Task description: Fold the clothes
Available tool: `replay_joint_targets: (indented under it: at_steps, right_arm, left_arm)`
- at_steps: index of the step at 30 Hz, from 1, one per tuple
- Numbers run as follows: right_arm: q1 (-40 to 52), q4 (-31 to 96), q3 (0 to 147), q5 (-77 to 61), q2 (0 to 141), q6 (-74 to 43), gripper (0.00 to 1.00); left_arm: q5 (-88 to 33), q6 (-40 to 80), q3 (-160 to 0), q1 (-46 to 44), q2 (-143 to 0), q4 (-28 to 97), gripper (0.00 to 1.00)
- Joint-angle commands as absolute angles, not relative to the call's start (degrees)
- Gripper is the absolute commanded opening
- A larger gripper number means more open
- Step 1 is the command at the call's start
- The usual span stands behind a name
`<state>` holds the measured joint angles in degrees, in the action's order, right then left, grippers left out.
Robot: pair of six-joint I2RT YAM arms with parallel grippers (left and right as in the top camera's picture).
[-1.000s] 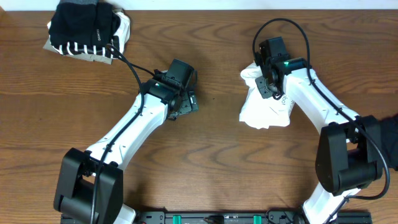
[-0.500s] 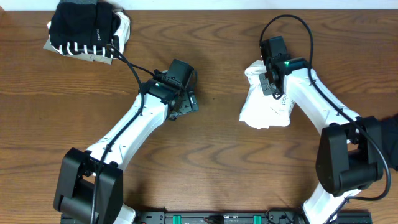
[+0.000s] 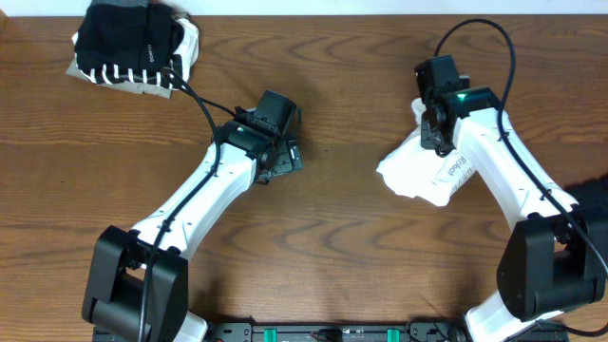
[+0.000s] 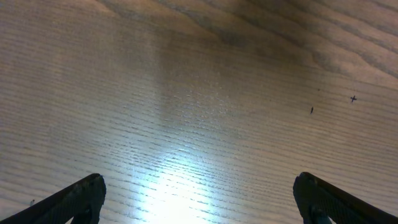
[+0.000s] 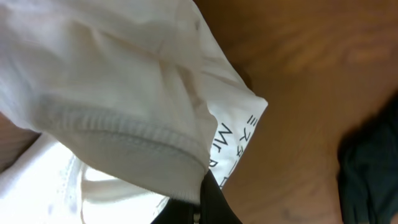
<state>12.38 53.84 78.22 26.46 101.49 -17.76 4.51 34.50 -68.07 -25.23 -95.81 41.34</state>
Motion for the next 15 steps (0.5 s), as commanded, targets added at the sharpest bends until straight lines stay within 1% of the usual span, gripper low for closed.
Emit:
replay_joint_targets:
  at_steps: [1,9,13,15]
  right_arm:
    - [11.5,57.0,78.3,29.1,100.7,-27.2,0.01]
    - [10.0,68.4,78.3,28.9,100.7,-40.4,0.01]
    - [9.6,74.4,78.3,27.8,100.7,-42.6,0.15]
    - [9.6,77.0,78.3,26.7,100.7,-42.6,0.19]
  left_arm:
    - [5.2,34.6,-67.7,-25.1,-96.2,41.5,0.98]
    - [5.2,34.6,-67.7,-25.1,-96.2,41.5,0.98]
    - [5.2,34.6,-67.7,-25.1,-96.2,41.5,0.98]
    - [5.2,34.6,-67.7,-25.1,-96.2,41.5,0.98]
